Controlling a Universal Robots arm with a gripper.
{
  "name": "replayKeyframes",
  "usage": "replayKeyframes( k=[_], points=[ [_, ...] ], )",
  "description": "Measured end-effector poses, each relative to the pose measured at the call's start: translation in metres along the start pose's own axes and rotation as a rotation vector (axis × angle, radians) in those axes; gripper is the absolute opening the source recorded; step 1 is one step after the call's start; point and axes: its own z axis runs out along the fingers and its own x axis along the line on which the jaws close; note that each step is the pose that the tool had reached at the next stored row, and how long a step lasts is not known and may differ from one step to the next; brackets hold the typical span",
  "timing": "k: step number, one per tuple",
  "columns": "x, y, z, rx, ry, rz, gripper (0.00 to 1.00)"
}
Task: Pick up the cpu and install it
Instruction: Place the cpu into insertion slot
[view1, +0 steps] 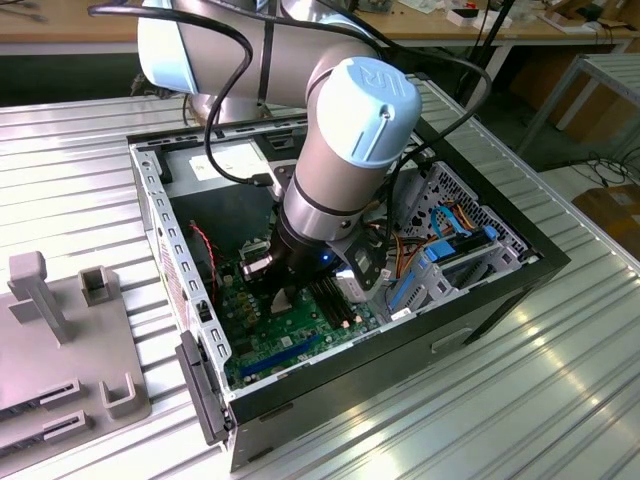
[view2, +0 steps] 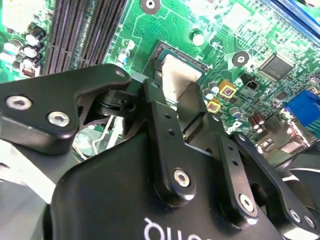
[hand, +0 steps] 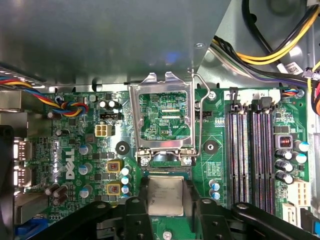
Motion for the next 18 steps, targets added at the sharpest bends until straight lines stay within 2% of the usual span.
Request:
replayKeyframes(
  k=[18],
  points=[
    [0.0000,0.0000,0.0006,-0.0009,0.0001,0.000,0.36]
  ],
)
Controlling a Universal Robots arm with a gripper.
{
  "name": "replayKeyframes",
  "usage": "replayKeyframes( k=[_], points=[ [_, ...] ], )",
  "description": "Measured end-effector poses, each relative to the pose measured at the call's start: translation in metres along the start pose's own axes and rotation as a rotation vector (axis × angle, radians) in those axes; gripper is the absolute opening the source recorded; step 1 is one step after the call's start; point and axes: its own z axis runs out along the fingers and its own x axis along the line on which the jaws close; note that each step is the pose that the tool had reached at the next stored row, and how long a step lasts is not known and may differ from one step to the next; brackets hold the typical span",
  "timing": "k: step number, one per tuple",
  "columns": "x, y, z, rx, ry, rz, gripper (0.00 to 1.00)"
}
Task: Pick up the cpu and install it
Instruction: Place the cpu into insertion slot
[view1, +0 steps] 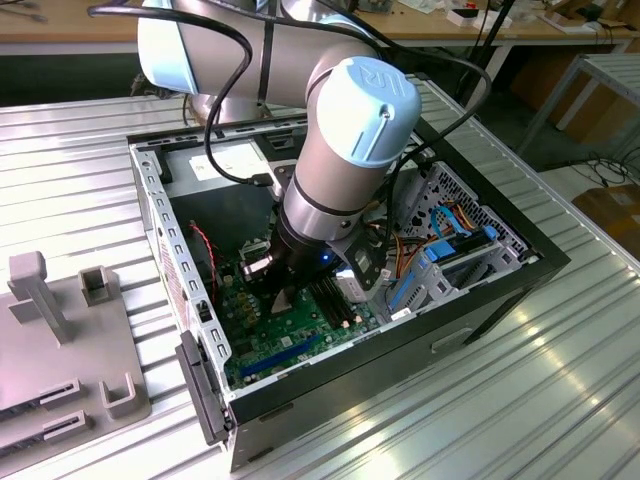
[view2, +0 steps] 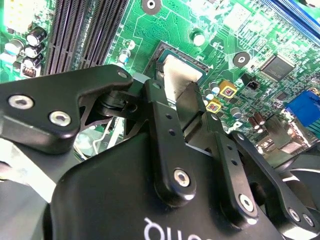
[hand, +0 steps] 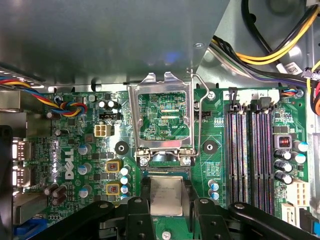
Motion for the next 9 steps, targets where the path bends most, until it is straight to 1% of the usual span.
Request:
replayKeyframes(
  k=[3,6,9],
  points=[
    [0.0002,0.0002,-0.0015,-0.0006,-0.0001,0.000,0.36],
    [0.0005,0.0004,-0.0048,-0.0001,0.0000,0.000,0.36],
    [0.0001,0.0005,-0.0052,-0.0003,0.0000,0.000,0.36]
  ],
)
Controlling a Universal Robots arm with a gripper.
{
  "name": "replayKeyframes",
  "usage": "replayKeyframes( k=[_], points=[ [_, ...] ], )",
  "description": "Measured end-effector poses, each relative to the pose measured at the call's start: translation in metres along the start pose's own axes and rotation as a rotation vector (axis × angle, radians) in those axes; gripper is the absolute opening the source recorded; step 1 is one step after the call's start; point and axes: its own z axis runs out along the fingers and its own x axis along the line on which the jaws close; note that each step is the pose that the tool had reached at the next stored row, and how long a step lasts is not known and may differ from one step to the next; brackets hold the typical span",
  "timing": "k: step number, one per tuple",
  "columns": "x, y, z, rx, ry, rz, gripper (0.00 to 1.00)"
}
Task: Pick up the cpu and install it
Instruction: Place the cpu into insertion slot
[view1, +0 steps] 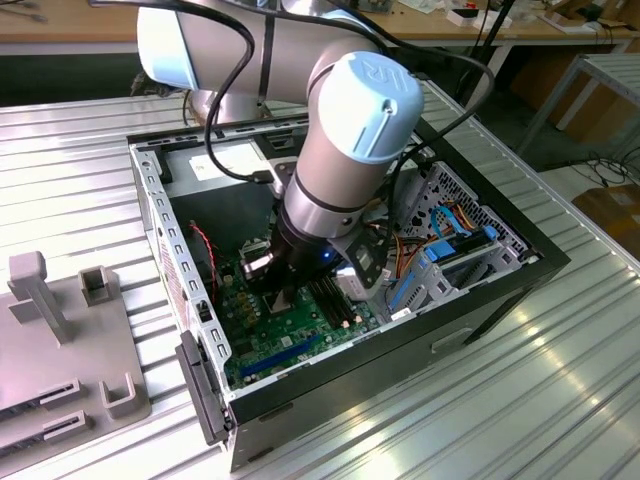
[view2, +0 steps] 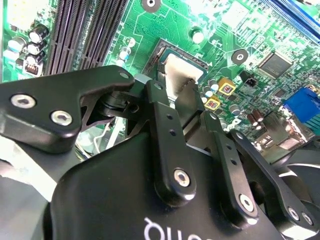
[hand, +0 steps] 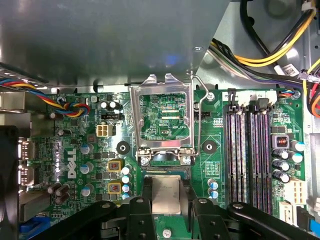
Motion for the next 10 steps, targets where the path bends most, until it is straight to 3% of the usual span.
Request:
replayKeyframes(
  k=[10],
  points=[
    [-0.0015,0.0003,-0.0044,0.0004,0.0009,0.000,0.36]
  ],
)
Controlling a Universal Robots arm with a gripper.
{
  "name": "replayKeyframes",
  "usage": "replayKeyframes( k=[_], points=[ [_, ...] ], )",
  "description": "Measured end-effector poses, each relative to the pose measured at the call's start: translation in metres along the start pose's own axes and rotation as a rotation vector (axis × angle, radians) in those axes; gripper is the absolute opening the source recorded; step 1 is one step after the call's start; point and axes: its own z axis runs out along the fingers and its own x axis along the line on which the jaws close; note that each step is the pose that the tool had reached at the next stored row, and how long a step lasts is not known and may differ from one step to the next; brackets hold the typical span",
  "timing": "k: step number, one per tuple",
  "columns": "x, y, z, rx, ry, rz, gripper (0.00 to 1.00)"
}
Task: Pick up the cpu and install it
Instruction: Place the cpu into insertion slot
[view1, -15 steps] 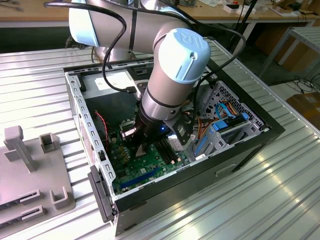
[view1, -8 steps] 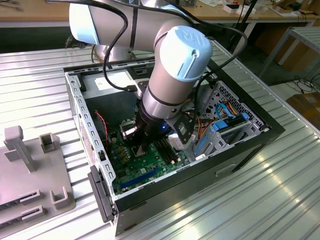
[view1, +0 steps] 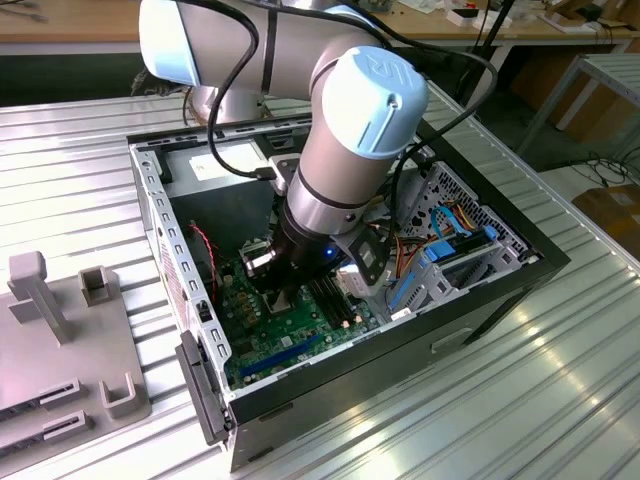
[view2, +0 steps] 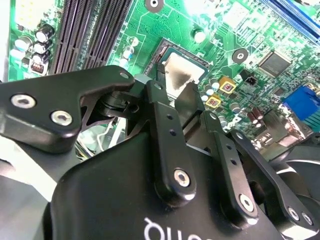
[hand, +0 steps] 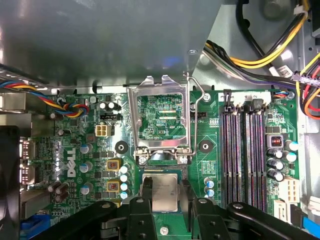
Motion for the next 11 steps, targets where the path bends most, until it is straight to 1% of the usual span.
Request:
replayKeyframes(
  k=[5,6,11],
  points=[
    [0.0008,0.0000,0.0002,-0.0009,0.0001,0.000,0.37],
    [0.0009,0.0000,0.0003,-0.0010,0.0000,0.000,0.43],
    [0.0009,0.0000,0.0005,-0.0010,0.0000,0.000,0.43]
  ],
)
